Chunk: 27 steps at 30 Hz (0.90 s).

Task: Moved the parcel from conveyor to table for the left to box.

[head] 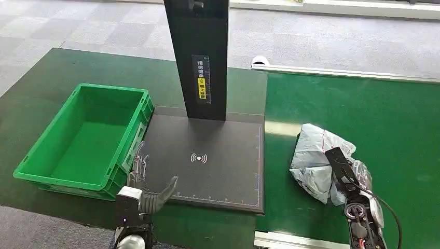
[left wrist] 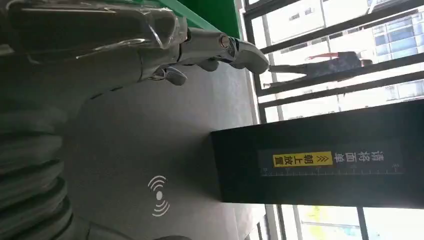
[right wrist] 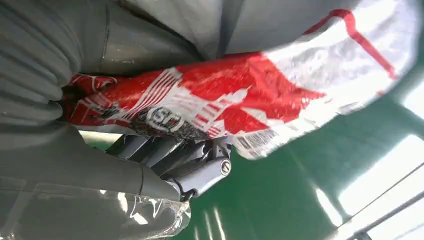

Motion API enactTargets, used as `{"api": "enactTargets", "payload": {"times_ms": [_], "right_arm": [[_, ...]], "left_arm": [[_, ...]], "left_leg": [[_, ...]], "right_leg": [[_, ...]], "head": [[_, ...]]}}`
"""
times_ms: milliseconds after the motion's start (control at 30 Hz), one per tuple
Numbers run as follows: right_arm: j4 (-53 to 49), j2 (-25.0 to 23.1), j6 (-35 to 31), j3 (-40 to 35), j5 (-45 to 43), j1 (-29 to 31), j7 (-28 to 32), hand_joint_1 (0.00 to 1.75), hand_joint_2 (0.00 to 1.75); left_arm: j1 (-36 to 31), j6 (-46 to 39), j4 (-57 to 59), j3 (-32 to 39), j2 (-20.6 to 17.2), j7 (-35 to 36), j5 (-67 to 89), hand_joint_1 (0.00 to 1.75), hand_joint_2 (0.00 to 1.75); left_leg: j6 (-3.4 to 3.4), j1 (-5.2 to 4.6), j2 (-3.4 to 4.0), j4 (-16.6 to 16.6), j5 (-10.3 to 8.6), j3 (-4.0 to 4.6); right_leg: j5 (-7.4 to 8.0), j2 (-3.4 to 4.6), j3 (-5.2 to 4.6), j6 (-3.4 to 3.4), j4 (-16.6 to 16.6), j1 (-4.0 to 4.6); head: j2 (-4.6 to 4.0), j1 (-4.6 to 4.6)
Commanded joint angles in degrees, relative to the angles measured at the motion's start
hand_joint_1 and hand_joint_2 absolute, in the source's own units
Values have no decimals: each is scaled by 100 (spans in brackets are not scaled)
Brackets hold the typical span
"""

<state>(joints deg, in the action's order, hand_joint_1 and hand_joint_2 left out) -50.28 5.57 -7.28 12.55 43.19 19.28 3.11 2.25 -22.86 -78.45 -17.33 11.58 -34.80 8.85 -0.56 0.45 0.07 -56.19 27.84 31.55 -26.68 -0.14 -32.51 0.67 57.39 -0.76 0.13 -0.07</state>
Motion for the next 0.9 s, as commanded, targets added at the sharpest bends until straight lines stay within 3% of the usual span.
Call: {"api": "enactTargets", "payload": {"times_ms": [33,100,133,167,300,533,567,600,767,900], "right_arm": [[-1838,-538,-853,237,-380,-450,816,175,175],[-2123,-596,-1076,256,-514,-558,1062,175,175],[-2898,-746,-1777,312,-1199,-886,1913,175,175],[-3973,-918,-1866,120,-1639,-1438,2122,175,175],[-3868,-877,-1869,100,-1649,-1404,2126,175,175],[-3851,-859,-1922,45,-1819,-1407,2261,175,175],[-3918,-671,-744,-470,-2217,-1563,2046,175,175],[-3897,-685,-90,-1002,-1931,-1613,1899,175,175],[-3271,-866,386,-2634,-1220,-1489,1964,175,175],[-2826,-905,625,-3185,-1104,-1428,1961,175,175]], "left_arm": [[114,-108,-56,172,-8,-129,-82,0,175],[122,-127,-73,175,1,-163,-106,0,175],[115,-165,-66,194,33,-252,-198,0,175],[58,-197,53,199,34,-302,-255,0,175],[49,-198,75,201,35,-315,-264,0,175],[39,-208,82,186,29,-331,-267,0,175],[5,-282,103,227,25,-392,-277,0,175],[-60,-286,149,275,-3,-397,-282,0,175],[-310,-113,293,339,36,-370,-219,0,175],[-446,-44,422,333,65,-331,-181,0,175]], "left_leg": [[-1,0,11,5,2,-6],[-1,-1,12,4,2,-4],[-1,0,14,8,2,-8],[-3,-1,-23,3,5,7],[-1,2,9,7,5,-3],[-1,-1,2,6,1,-3],[-1,0,3,9,0,-5],[-1,0,3,9,1,-7],[-6,8,50,14,3,-15],[-5,18,28,11,1,-13]], "right_leg": [[2,13,0,-7,-4,1],[1,13,-2,-6,-2,0],[2,16,1,-8,-6,1],[-12,-22,-4,-8,2,0],[-2,9,-1,-4,-4,3],[-2,3,0,-3,-2,0],[-1,4,1,-5,-5,1],[-2,5,2,-4,-5,1],[7,52,-1,-8,-6,8],[2,29,4,-5,-8,20]], "head": [[0,0],[0,0],[0,0],[0,0],[0,0],[0,2],[0,2],[0,0],[0,2],[0,0]]}}
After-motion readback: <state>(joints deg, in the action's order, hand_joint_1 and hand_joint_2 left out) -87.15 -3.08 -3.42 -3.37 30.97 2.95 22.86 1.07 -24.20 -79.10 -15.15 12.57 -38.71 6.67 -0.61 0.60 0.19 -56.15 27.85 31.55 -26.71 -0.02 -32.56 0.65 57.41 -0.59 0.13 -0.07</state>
